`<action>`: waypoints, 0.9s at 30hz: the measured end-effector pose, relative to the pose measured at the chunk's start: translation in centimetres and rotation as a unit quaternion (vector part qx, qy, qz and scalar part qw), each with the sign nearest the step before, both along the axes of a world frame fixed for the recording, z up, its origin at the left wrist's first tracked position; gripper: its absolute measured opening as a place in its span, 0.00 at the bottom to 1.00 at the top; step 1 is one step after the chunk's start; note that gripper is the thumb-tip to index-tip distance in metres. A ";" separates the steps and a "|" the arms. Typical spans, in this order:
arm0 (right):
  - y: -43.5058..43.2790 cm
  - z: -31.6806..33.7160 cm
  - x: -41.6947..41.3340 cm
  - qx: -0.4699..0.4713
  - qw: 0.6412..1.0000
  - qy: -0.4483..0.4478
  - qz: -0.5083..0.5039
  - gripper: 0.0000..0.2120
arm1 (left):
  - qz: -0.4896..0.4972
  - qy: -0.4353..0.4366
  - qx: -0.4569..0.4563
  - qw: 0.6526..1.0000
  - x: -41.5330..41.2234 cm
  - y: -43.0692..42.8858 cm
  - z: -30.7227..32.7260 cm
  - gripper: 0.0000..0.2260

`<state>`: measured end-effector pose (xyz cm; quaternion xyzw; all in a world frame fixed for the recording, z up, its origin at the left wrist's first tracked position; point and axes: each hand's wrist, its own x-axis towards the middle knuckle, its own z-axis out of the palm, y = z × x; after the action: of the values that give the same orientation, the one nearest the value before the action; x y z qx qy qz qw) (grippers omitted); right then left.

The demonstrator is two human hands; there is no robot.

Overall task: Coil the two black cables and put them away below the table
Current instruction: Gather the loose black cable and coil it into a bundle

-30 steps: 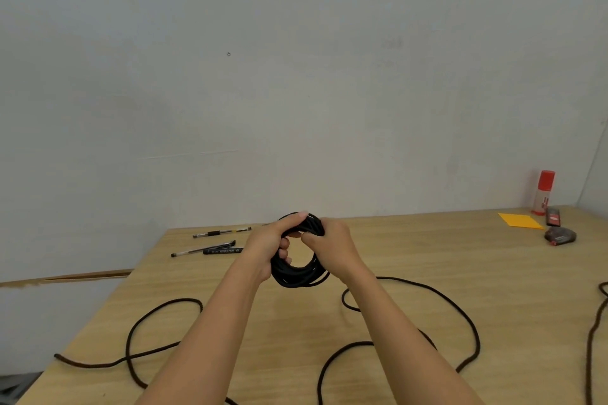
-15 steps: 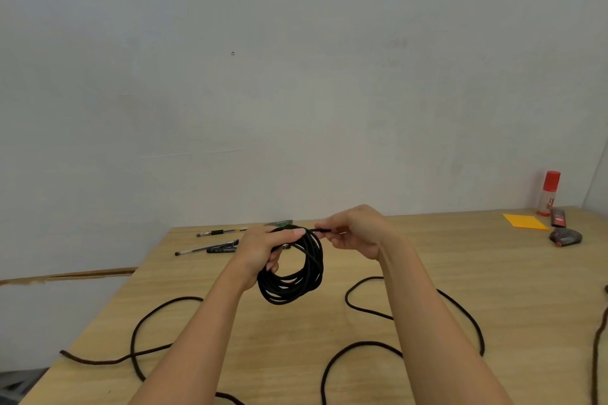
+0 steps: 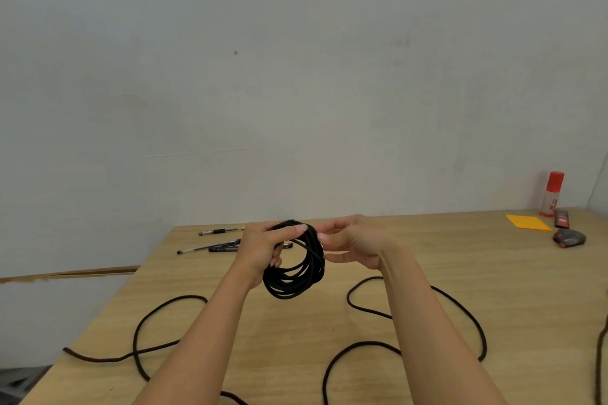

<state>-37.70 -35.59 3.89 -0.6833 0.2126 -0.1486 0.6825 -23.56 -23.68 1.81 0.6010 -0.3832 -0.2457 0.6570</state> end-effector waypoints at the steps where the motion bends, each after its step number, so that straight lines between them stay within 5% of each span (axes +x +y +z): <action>1: 0.1 0.1 0.0 -0.026 1.000 0.012 -0.003 0.07 | 0.001 -0.002 0.001 1.000 -0.1 0.0 -0.1 0.05; 7: 1.0 -0.4 0.5 -0.132 0.990 0.022 -0.052 0.05 | 0.034 0.026 -0.013 0.999 -0.2 -0.4 -0.4 0.04; 20: 1.9 -0.6 1.8 -0.185 0.976 -0.031 -0.111 0.02 | 0.109 0.050 -0.038 0.992 -0.7 -0.9 0.2 0.05; 27: 1.4 0.1 0.4 -0.171 0.985 0.012 -0.024 0.07 | 0.066 0.034 -0.027 0.997 -0.9 -0.2 0.6 0.05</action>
<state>-37.26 -34.20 3.99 -0.7865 0.2088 -0.1912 0.5489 -24.42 -23.85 2.39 0.5986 -0.3269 -0.2114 0.7001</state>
